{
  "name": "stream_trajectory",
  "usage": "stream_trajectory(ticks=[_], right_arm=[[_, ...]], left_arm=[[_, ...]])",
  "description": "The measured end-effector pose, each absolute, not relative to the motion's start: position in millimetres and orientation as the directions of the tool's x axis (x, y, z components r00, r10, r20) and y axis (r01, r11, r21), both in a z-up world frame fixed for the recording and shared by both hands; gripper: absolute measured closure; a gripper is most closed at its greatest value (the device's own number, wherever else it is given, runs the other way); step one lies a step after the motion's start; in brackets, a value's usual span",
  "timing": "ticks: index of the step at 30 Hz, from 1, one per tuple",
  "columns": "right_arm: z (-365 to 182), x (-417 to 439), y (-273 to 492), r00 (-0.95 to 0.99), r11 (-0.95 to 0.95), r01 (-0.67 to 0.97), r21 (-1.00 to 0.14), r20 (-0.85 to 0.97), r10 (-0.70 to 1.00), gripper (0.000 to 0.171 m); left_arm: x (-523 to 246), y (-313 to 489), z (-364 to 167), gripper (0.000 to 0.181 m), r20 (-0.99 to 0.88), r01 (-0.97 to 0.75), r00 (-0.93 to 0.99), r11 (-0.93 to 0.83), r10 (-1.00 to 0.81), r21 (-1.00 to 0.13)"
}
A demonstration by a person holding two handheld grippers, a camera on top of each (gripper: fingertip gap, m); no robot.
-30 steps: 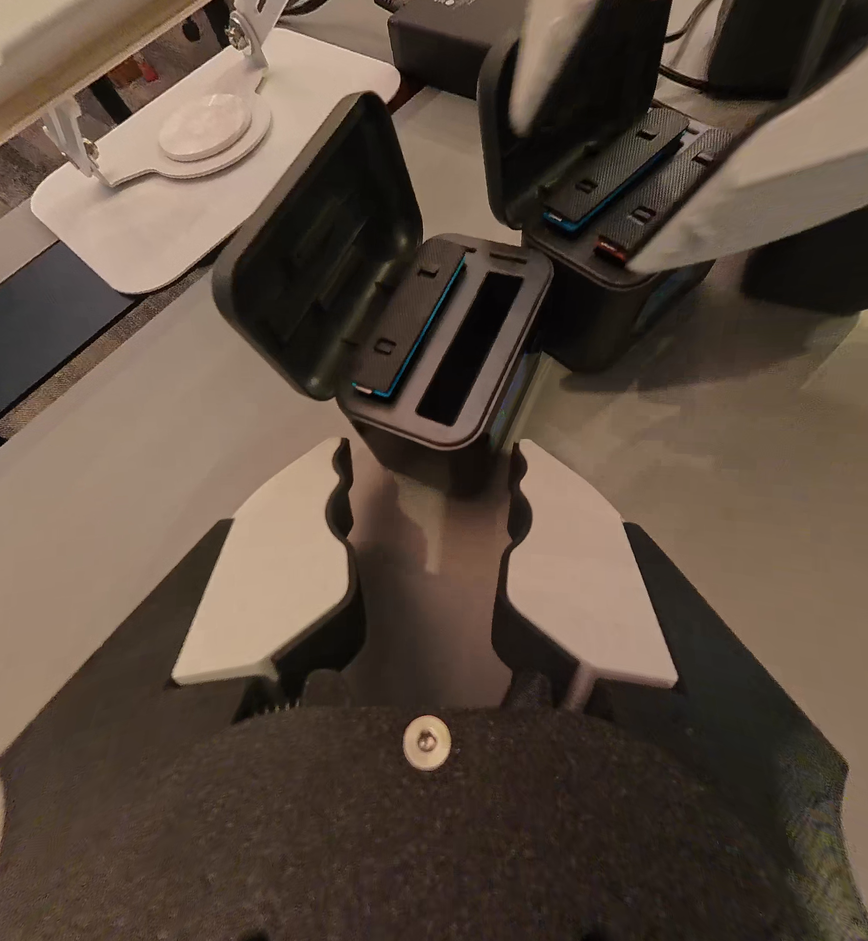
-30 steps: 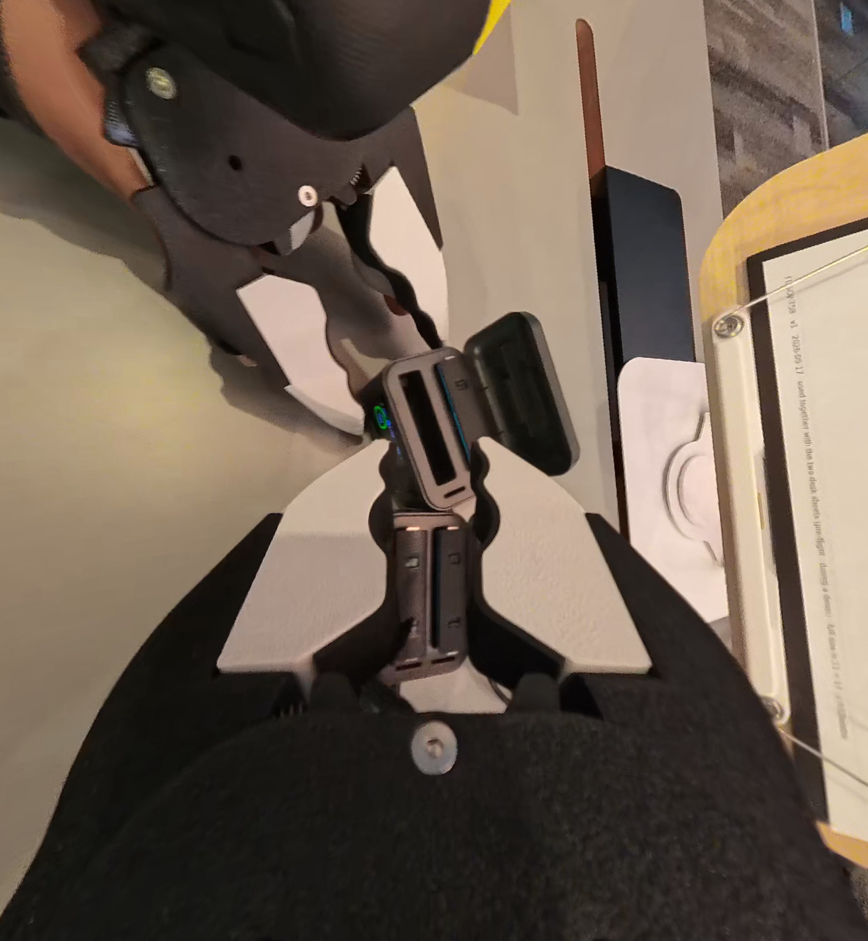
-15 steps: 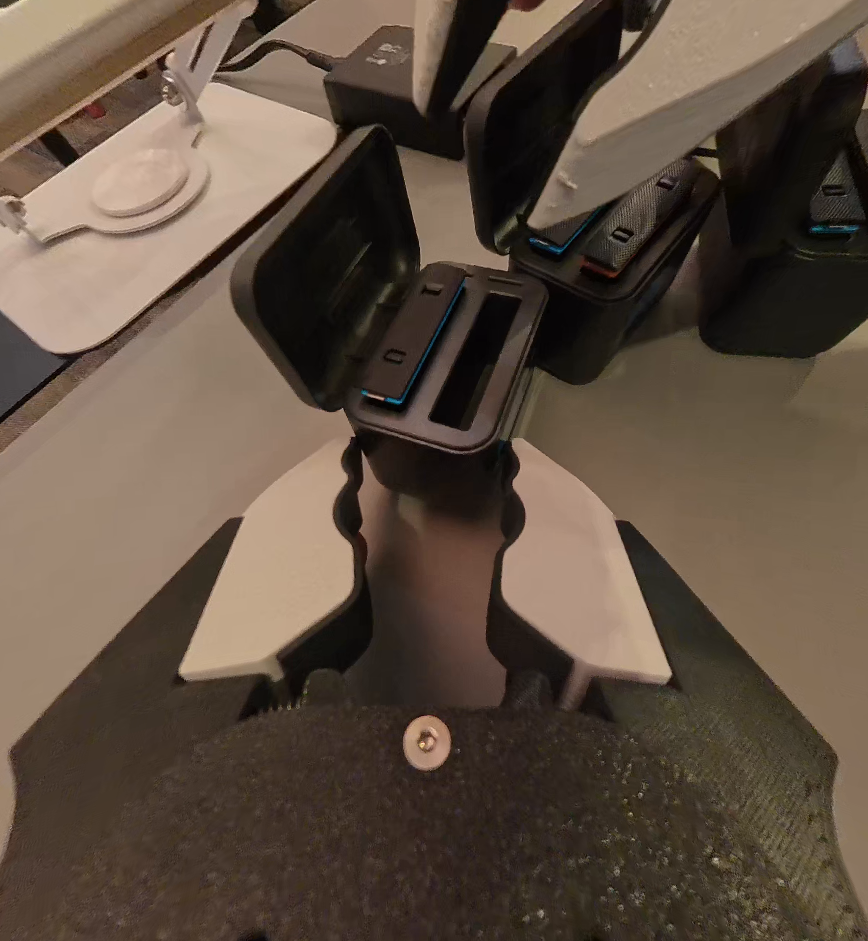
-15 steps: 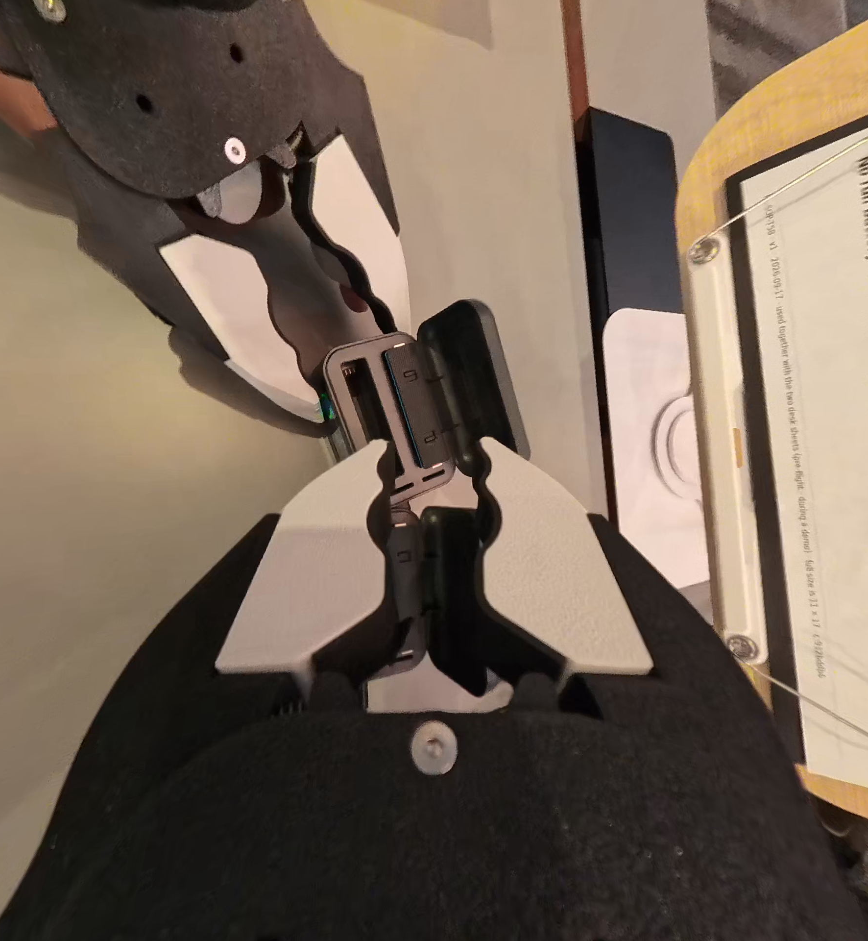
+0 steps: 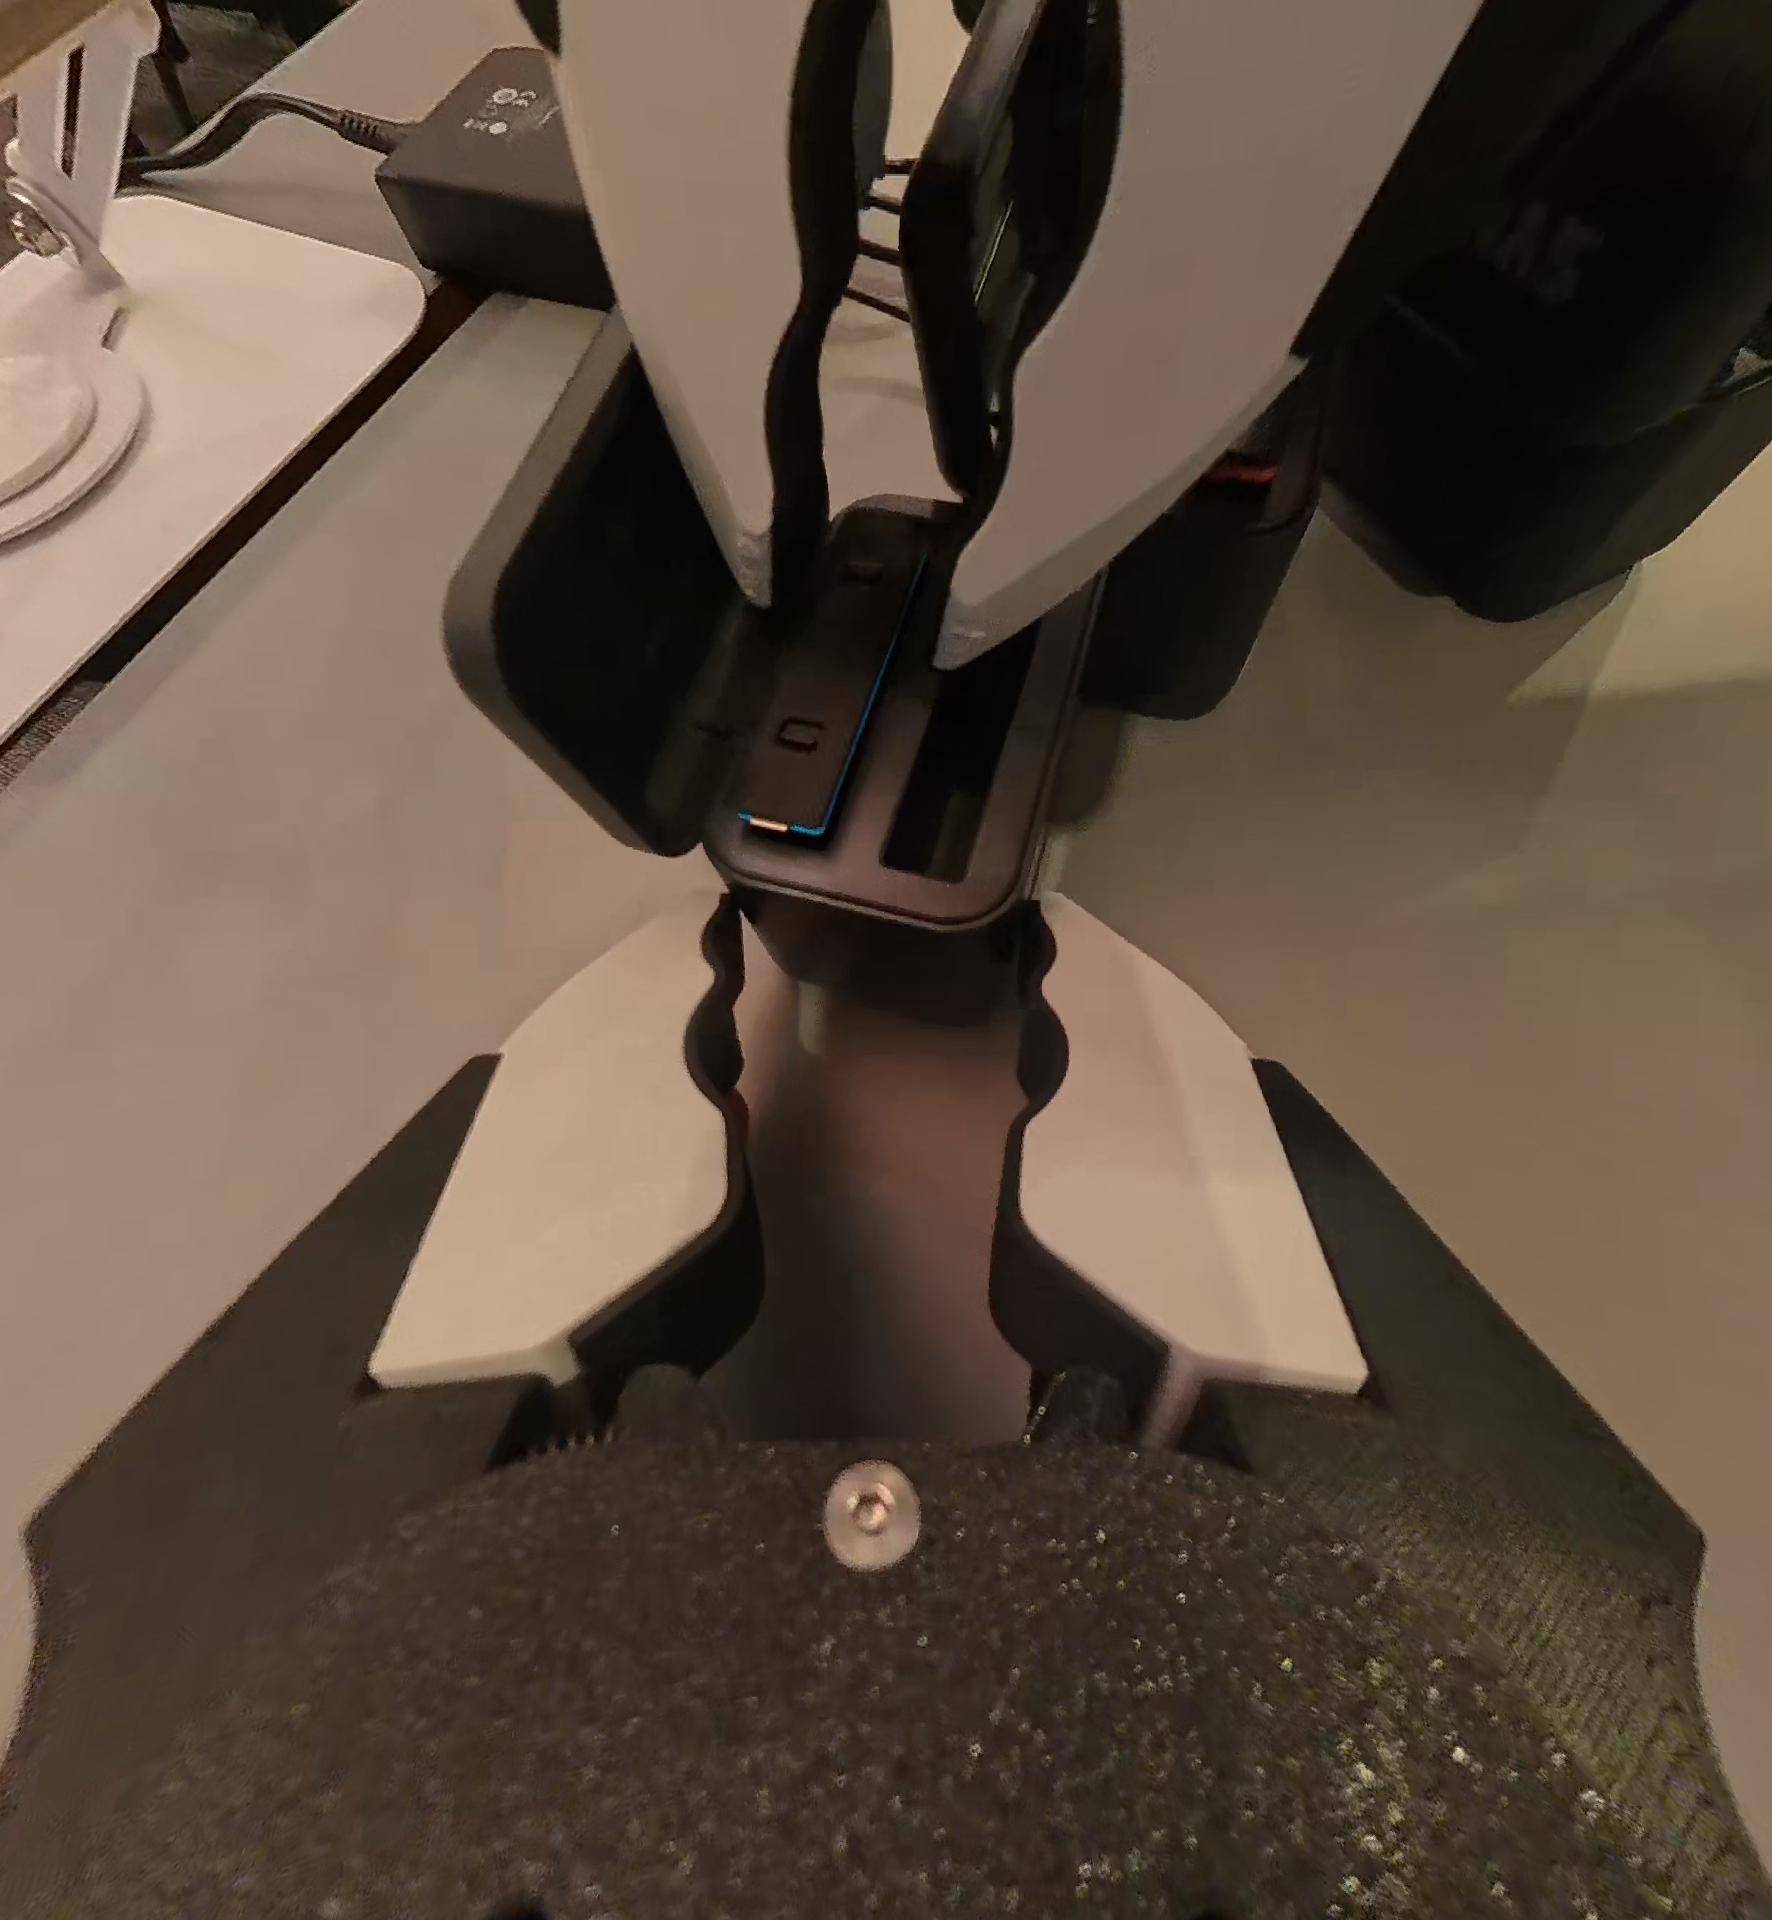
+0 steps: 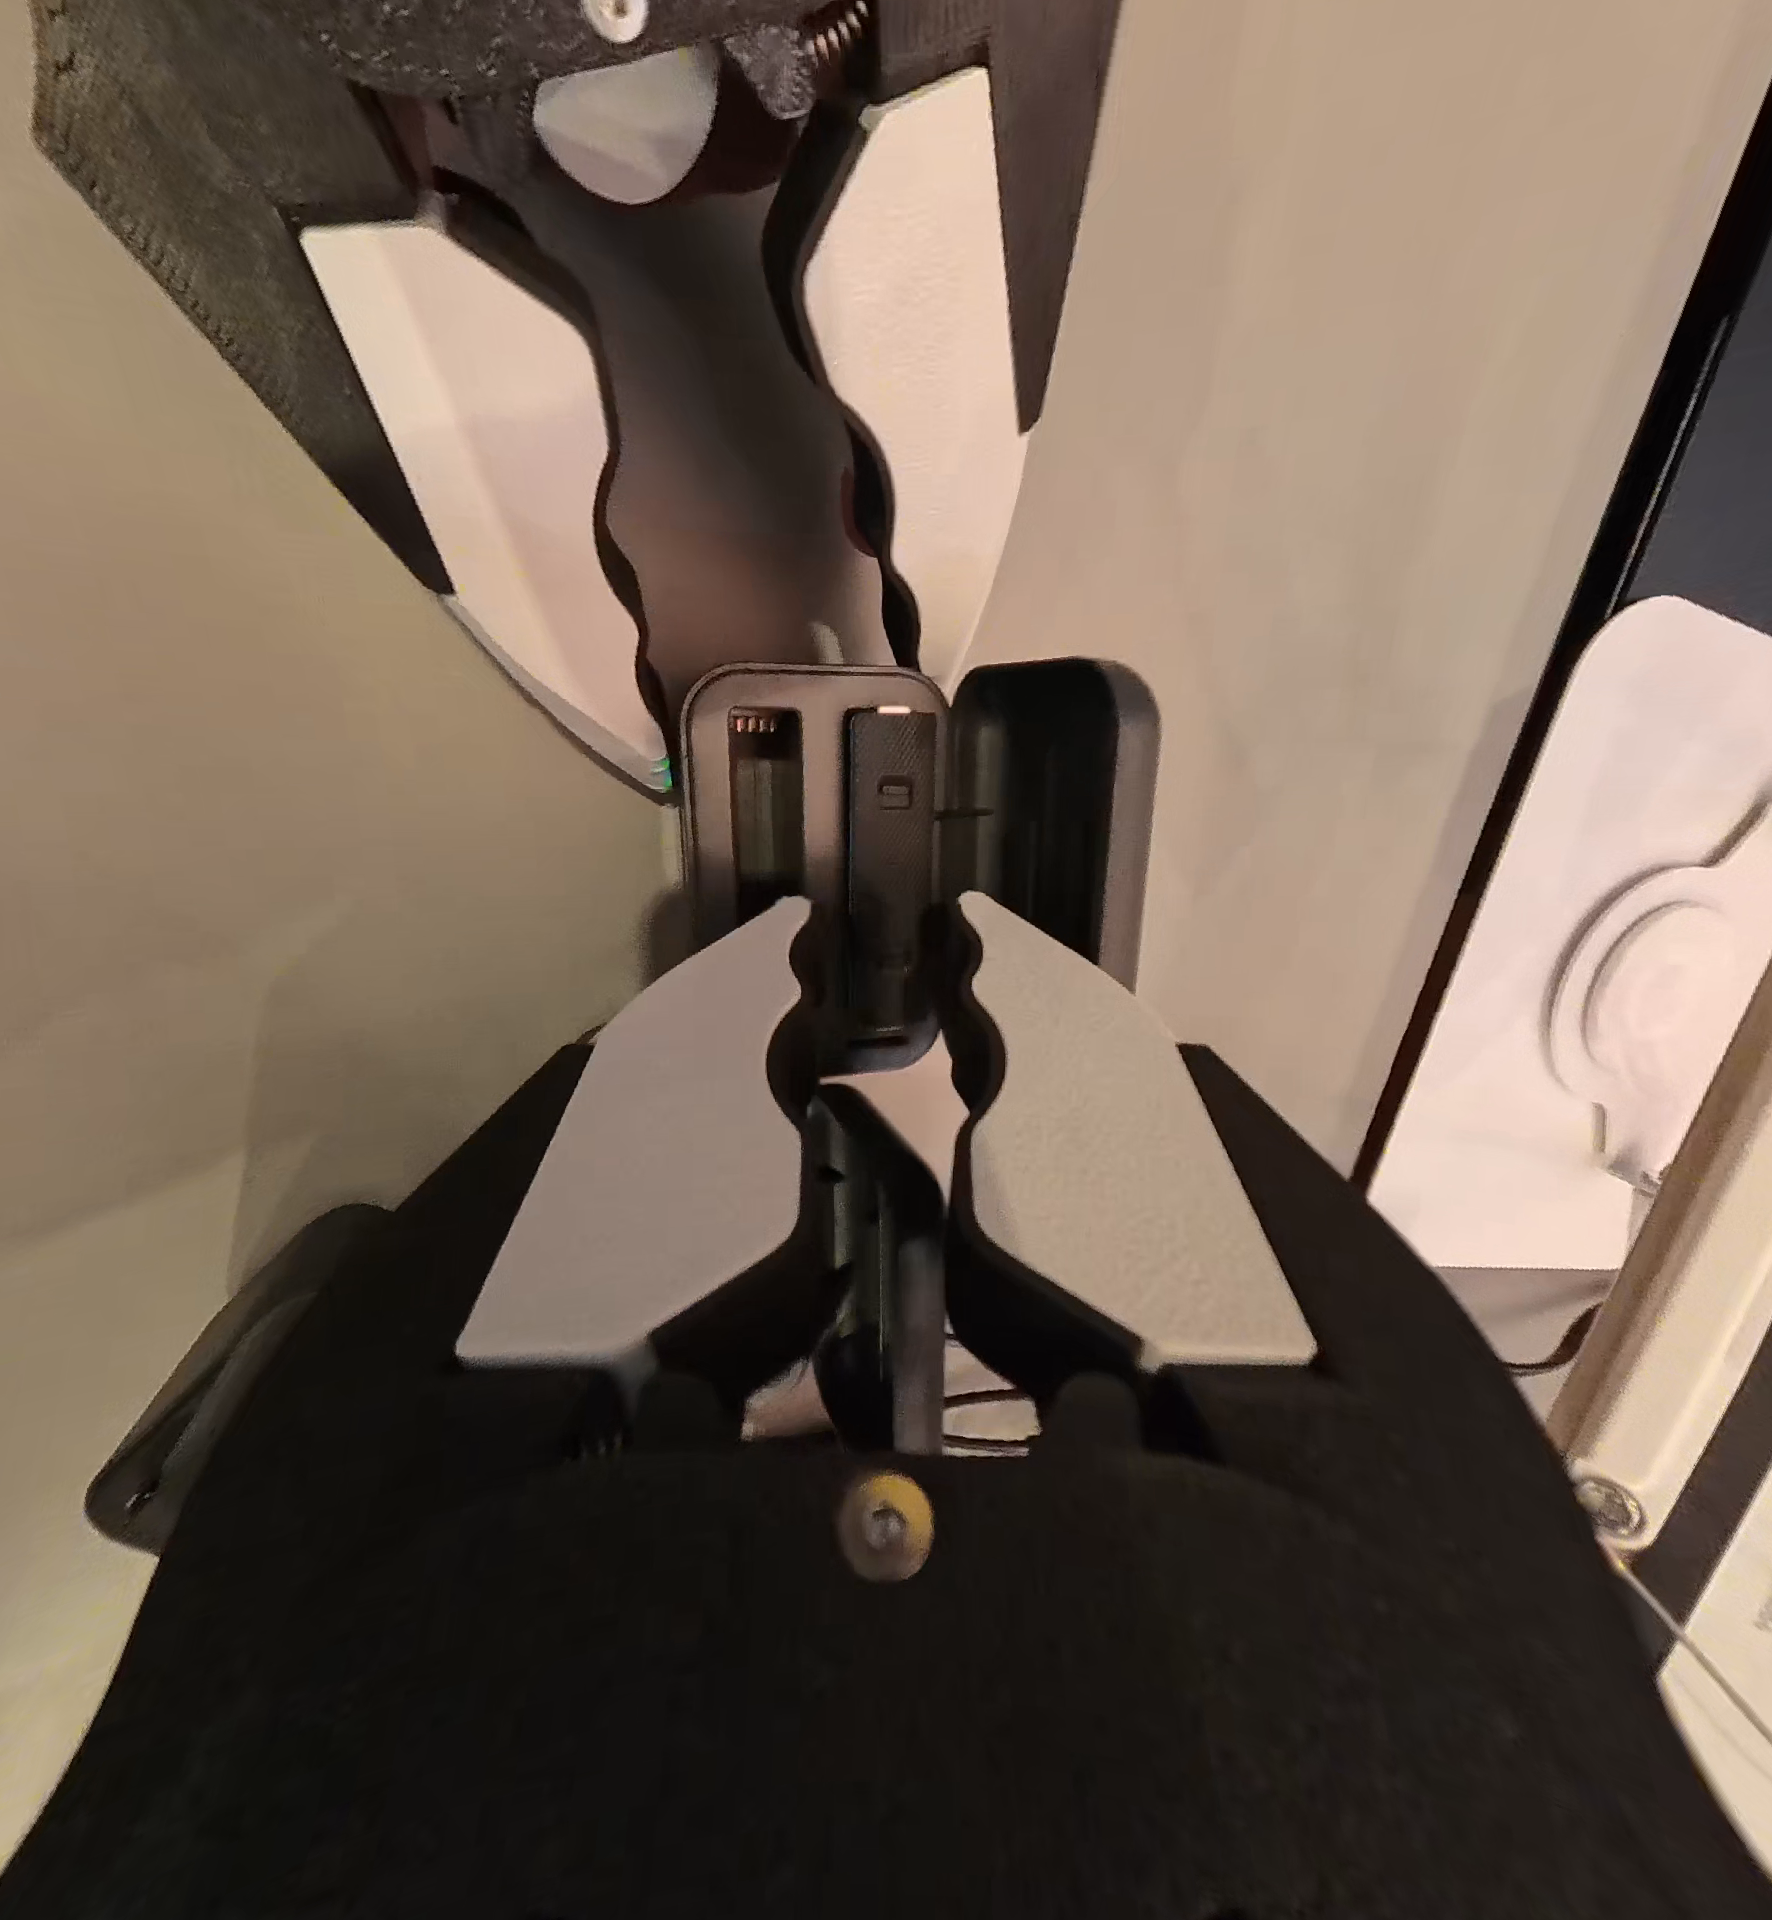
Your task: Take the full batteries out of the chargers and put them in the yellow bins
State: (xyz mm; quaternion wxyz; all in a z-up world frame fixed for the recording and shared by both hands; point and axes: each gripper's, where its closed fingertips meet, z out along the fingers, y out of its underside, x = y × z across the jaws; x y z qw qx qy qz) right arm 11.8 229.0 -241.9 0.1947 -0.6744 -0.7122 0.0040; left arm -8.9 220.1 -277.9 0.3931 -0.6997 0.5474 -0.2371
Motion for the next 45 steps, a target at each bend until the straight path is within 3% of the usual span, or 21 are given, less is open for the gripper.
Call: stream_trajectory(ticks=[9, 18, 45], right_arm=[[-245, 12, 230, 0.001, 0.036, 0.965, -0.259, 0.14, 0.99, 0.157], [-245, 12, 233, -0.064, 0.075, 0.986, -0.151, 0.077, 0.995, 0.157], [-232, 7, 233, -0.078, 0.121, 0.957, -0.263, 0.169, 0.983, 0.157]], left_arm=[[-8, 220, -278, 0.13, -0.097, -0.578, 0.285, -0.09, -0.954, -0.811], [-3, 224, -280, 0.122, -0.13, -0.592, 0.29, -0.071, -0.948, -0.803], [-5, 226, -275, 0.127, -0.08, -0.556, 0.301, -0.107, -0.95, -0.824]])
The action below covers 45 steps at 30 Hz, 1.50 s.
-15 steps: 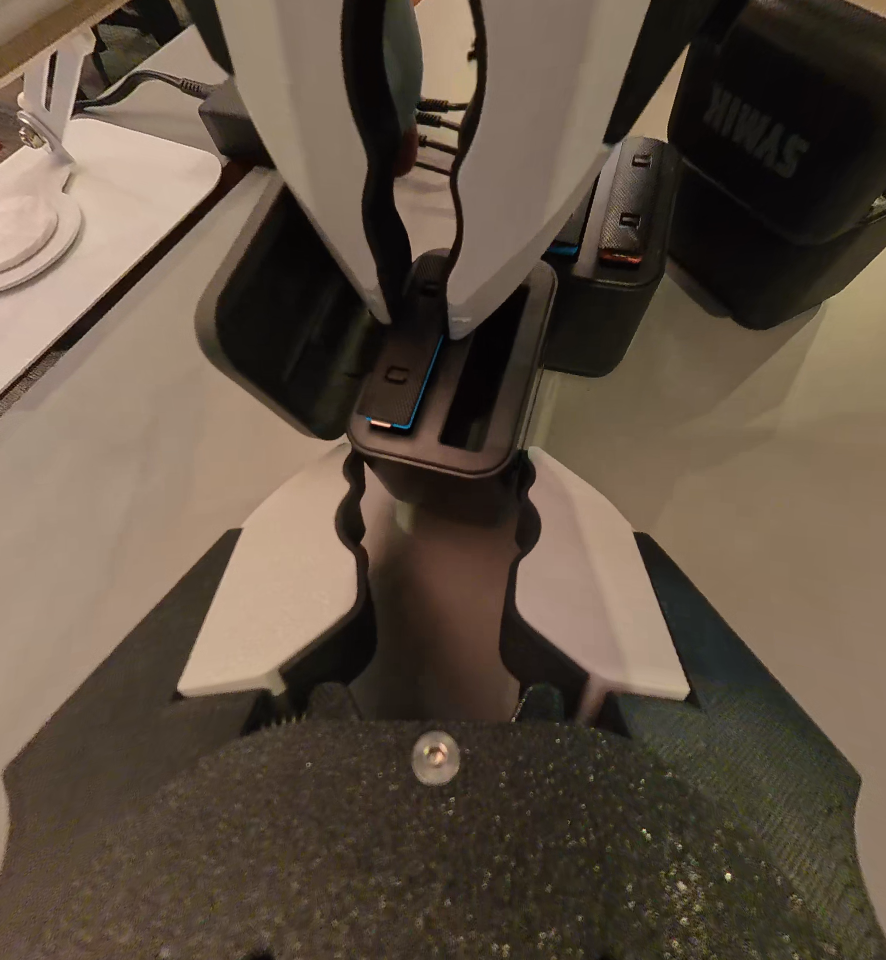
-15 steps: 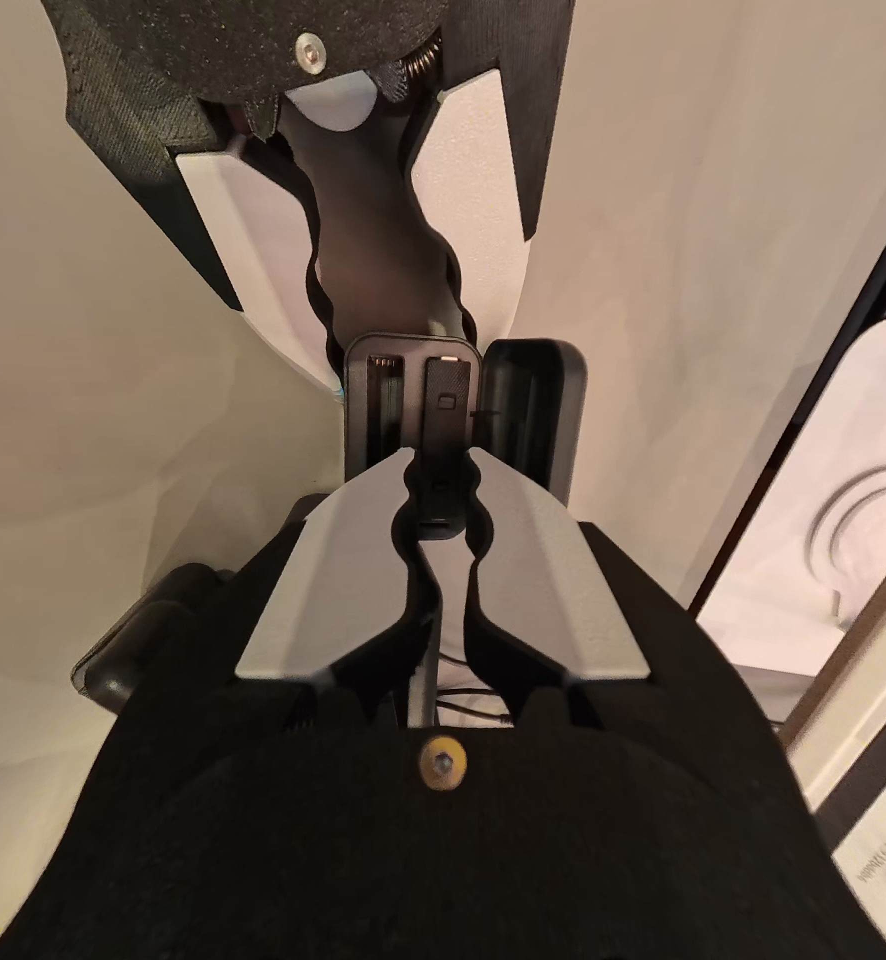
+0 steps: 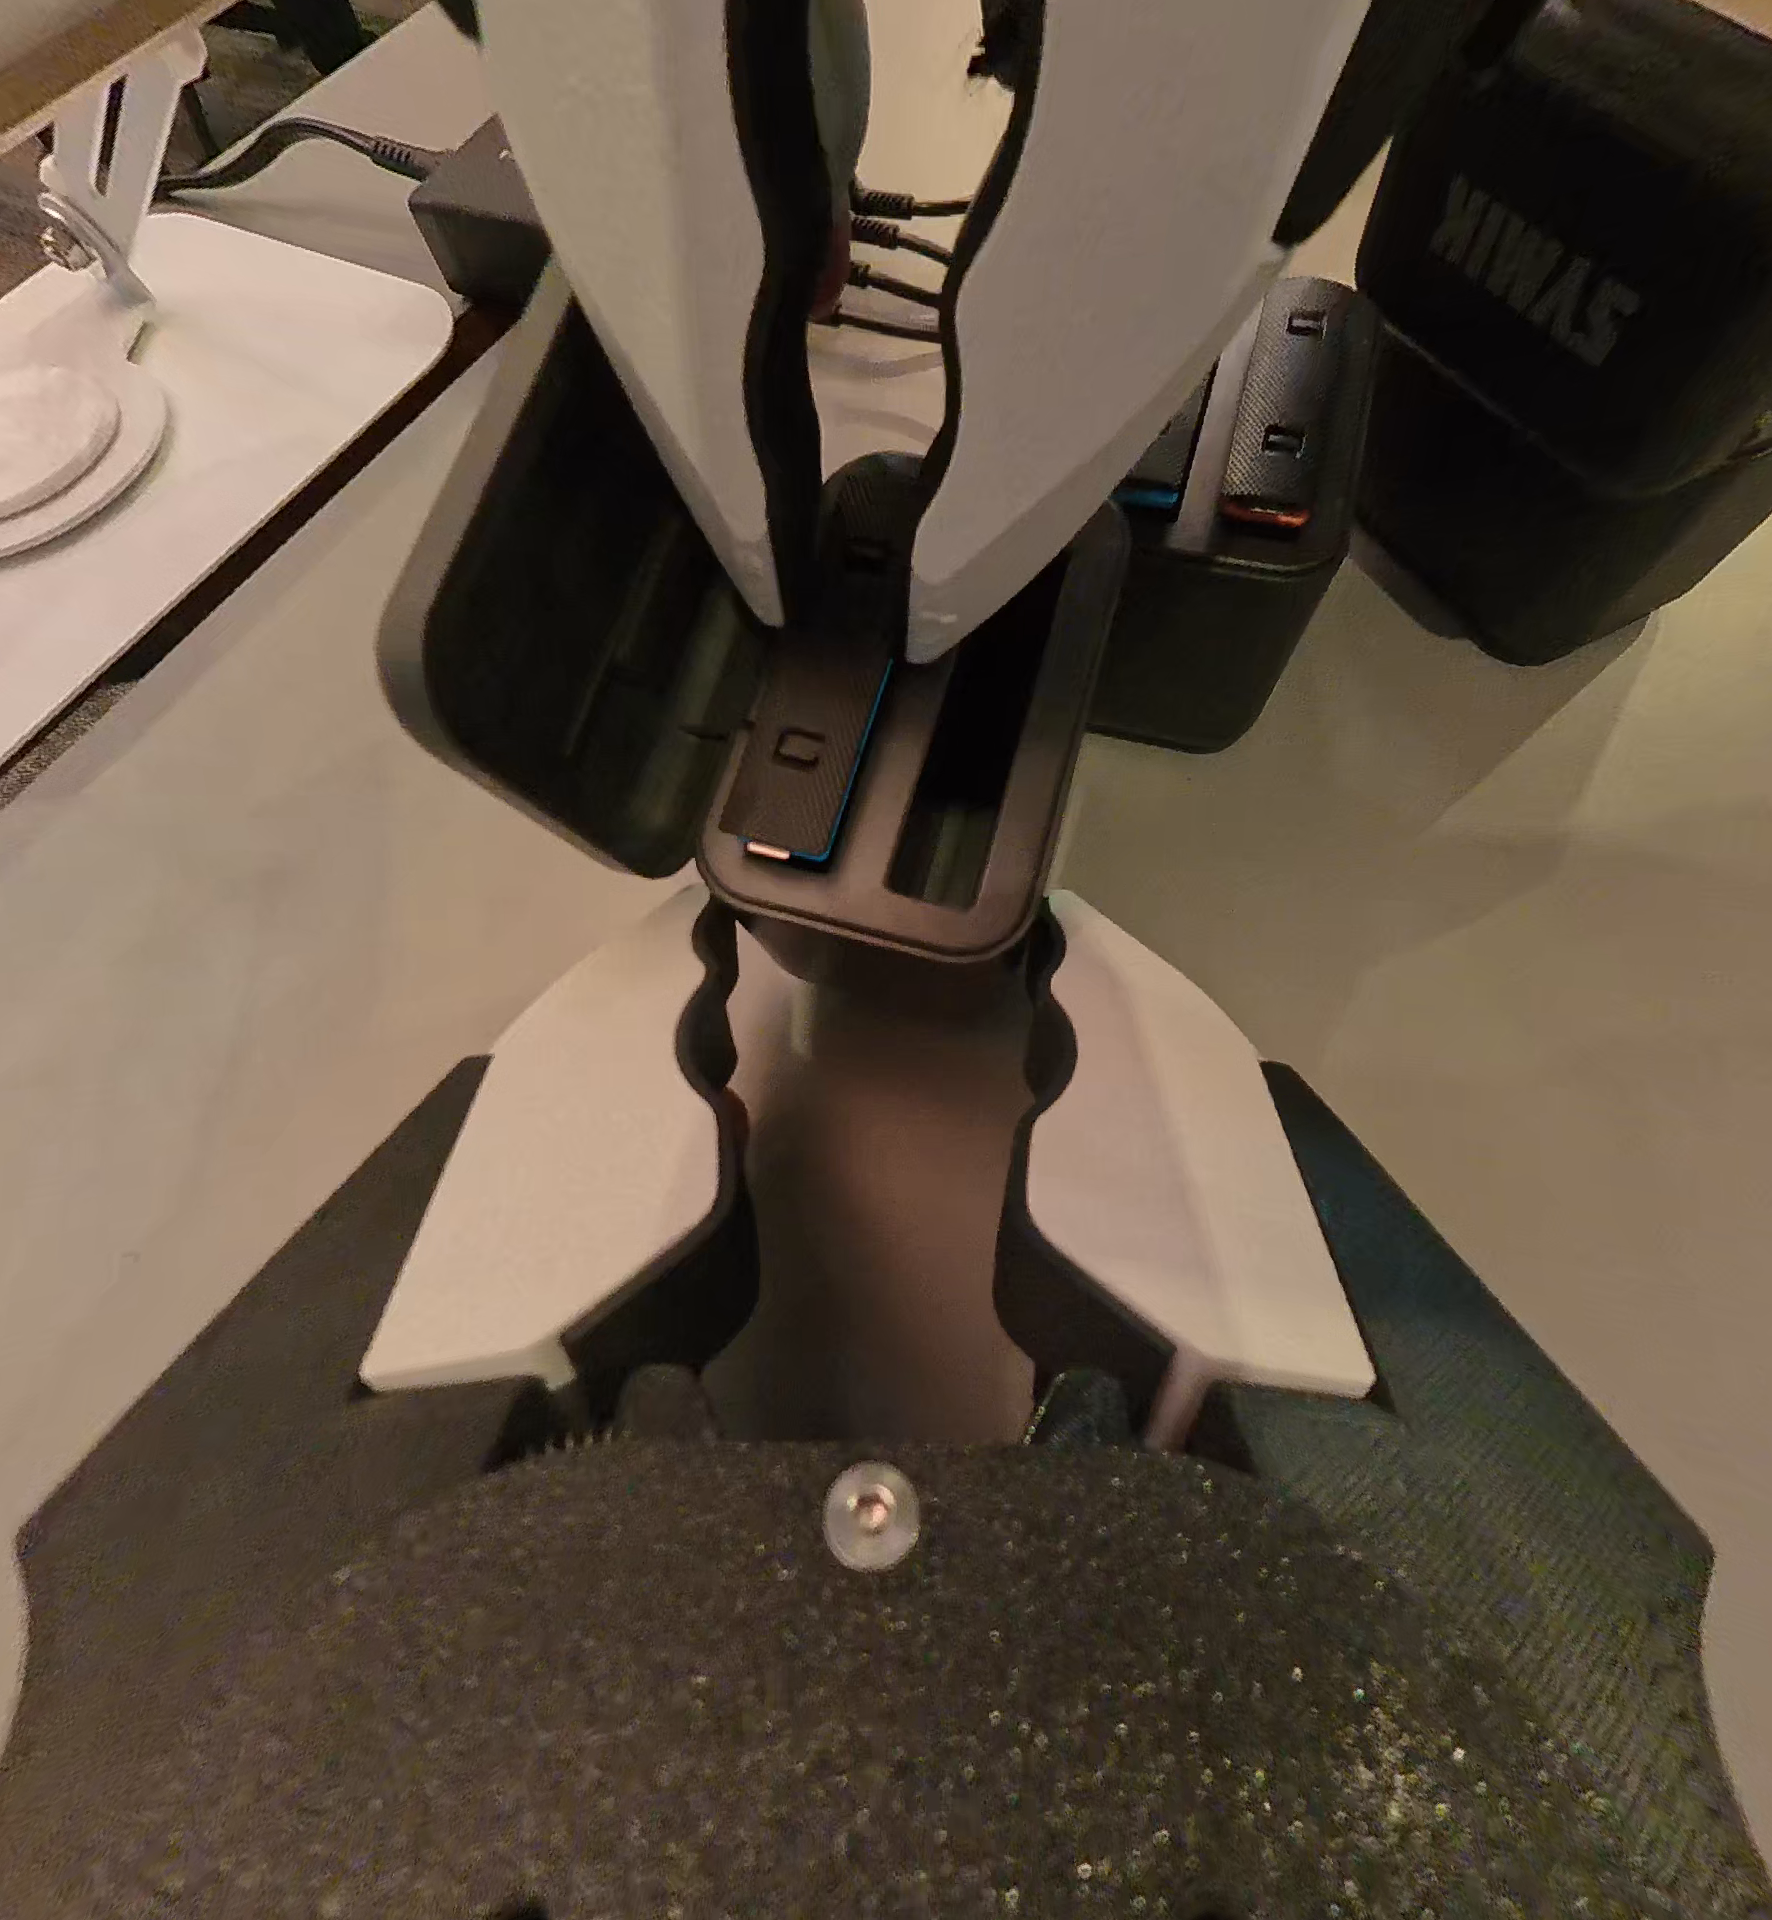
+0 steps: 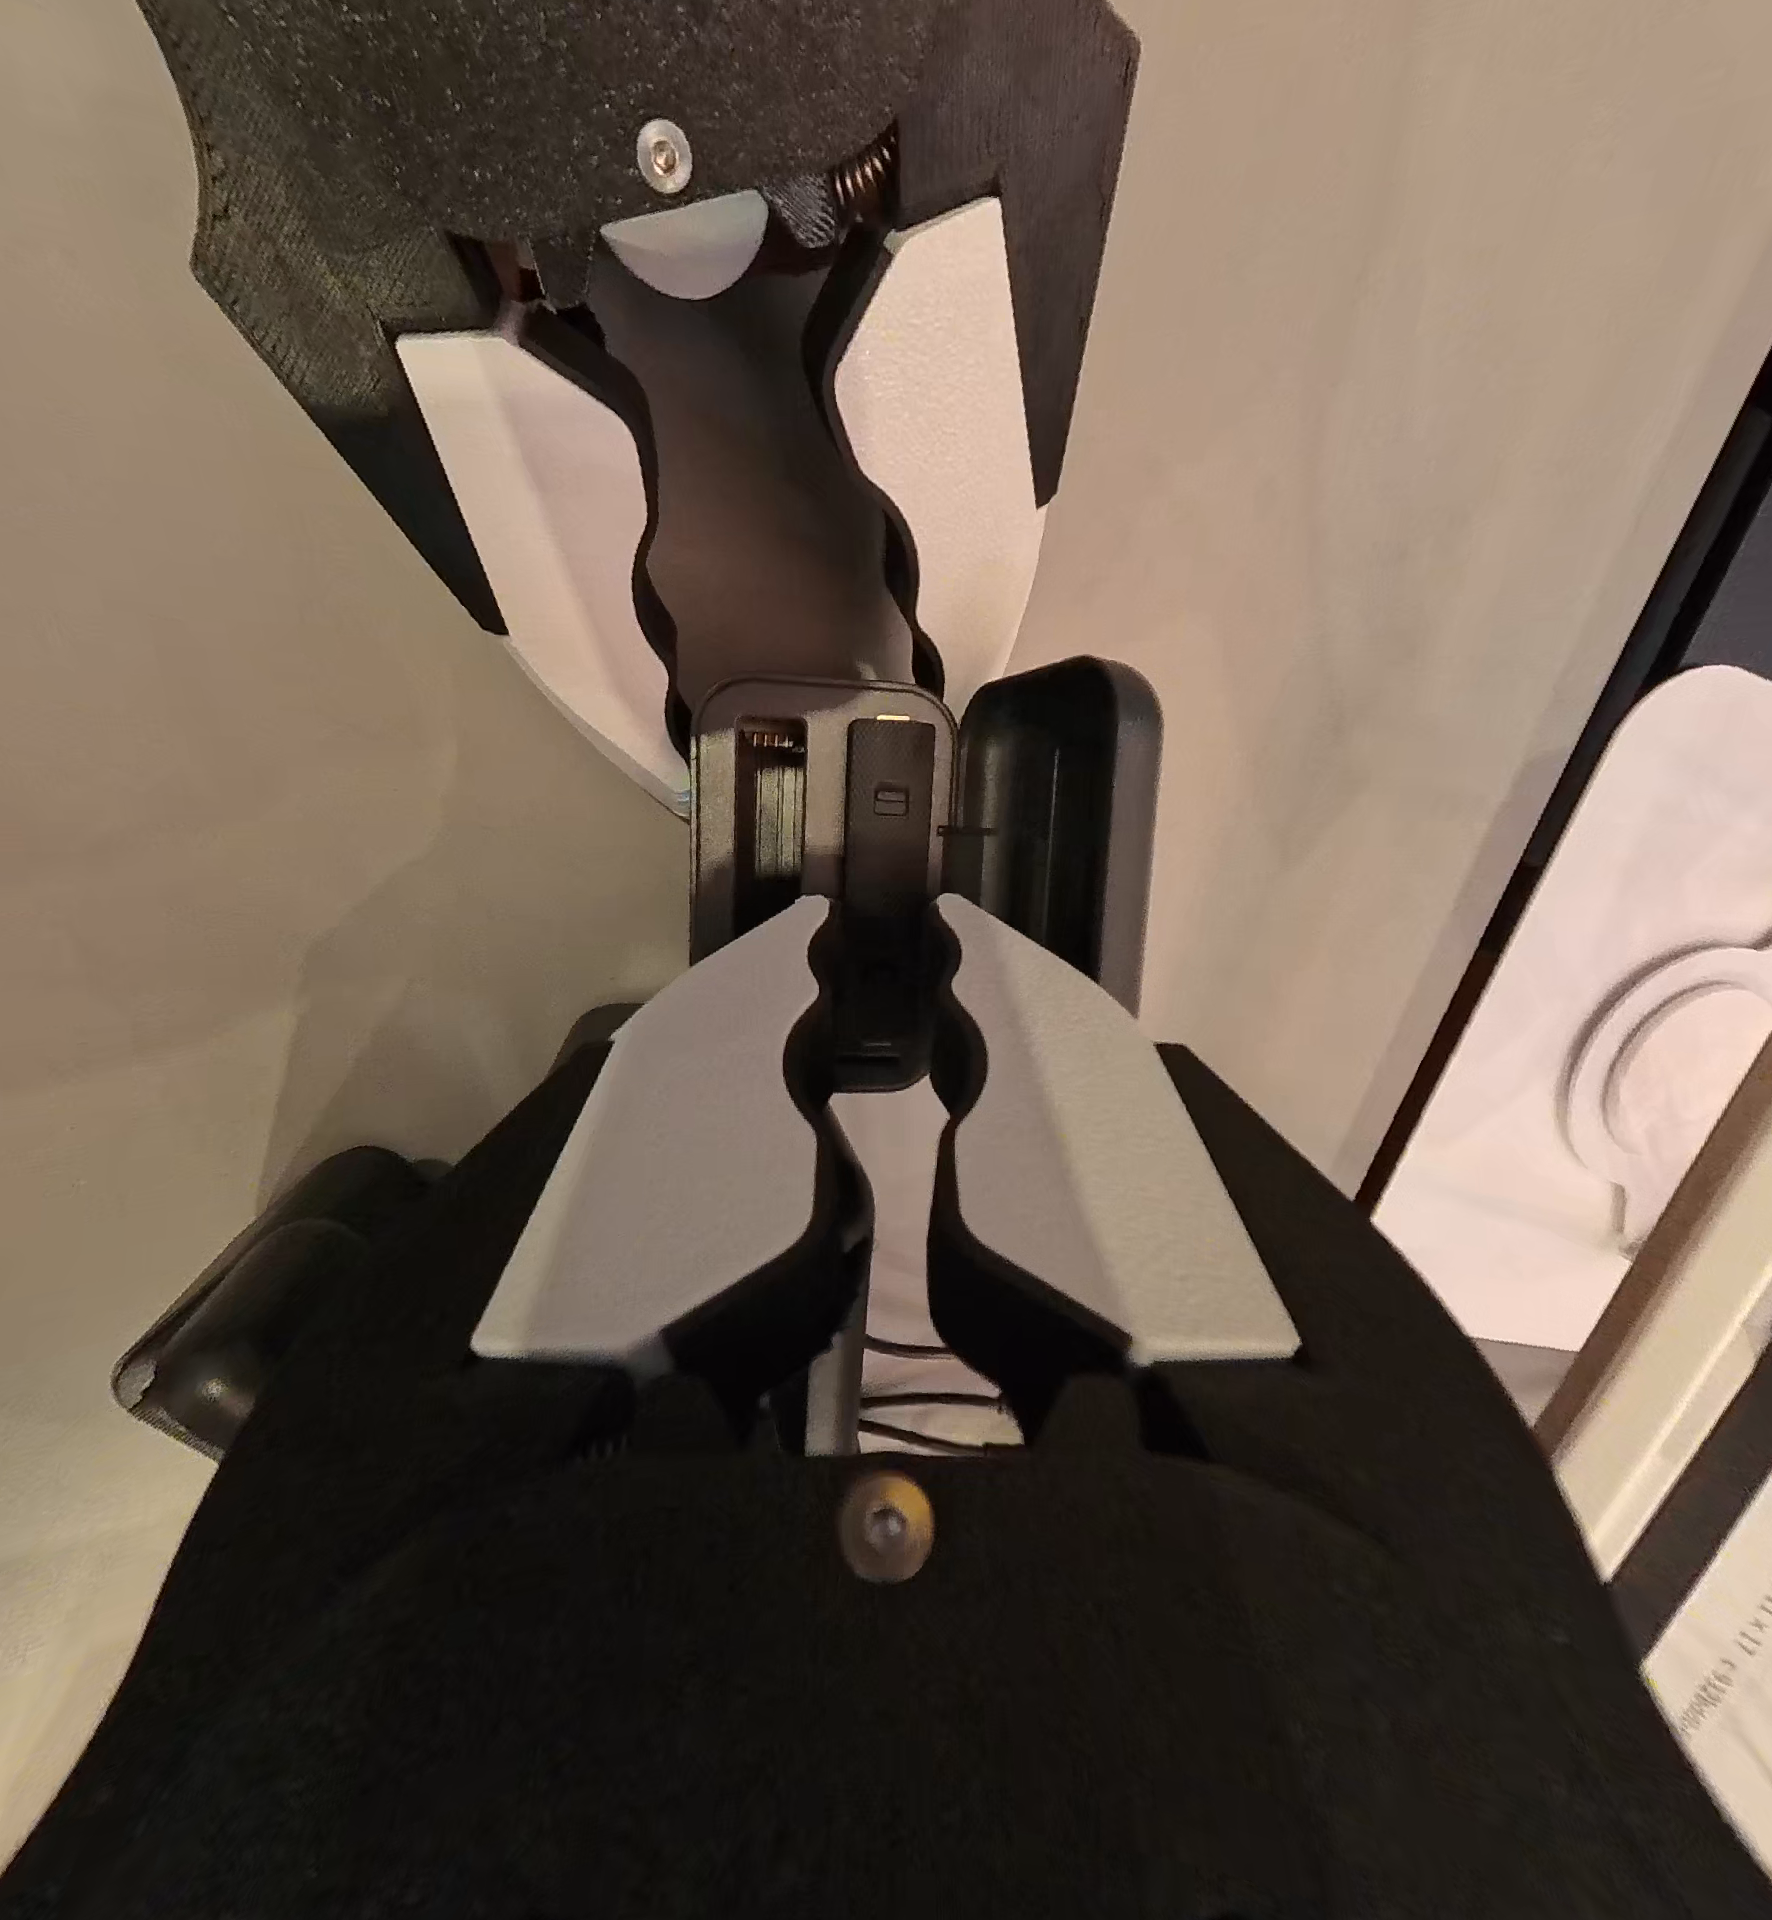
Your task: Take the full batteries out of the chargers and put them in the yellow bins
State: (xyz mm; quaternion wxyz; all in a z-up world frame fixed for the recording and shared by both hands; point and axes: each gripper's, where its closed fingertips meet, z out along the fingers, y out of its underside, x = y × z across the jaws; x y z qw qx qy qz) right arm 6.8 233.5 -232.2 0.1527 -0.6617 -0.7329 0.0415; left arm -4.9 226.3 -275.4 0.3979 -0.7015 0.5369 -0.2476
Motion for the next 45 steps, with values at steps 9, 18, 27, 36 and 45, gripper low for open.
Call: stream_trajectory(ticks=[9, 18, 27, 36, 45], right_arm=[[-235, 3, 234, -0.066, 0.118, 0.943, -0.312, 0.172, 0.983, 0.158], [-234, -2, 235, -0.041, 0.102, 0.918, -0.382, 0.164, 0.986, 0.158], [-198, -9, 239, 0.022, 0.091, 0.832, -0.548, 0.196, 0.98, 0.158], [-160, 11, 223, 0.075, 0.077, 0.775, -0.627, 0.211, 0.975, 0.158], [-116, 82, 191, 0.19, 0.05, 0.747, -0.662, 0.286, 0.939, 0.158]], left_arm=[[-8, 226, -282, 0.127, -0.063, -0.591, 0.295, -0.13, -0.953, -0.796], [-11, 226, -285, 0.128, -0.044, -0.628, 0.298, -0.161, -0.954, -0.761], [-14, 224, -286, 0.128, -0.036, -0.651, 0.296, -0.175, -0.954, -0.739], [-19, 229, -285, 0.128, -0.056, -0.647, 0.298, -0.159, -0.953, -0.746], [-35, 245, -284, 0.129, -0.064, -0.635, 0.349, -0.186, -0.935, -0.75]])
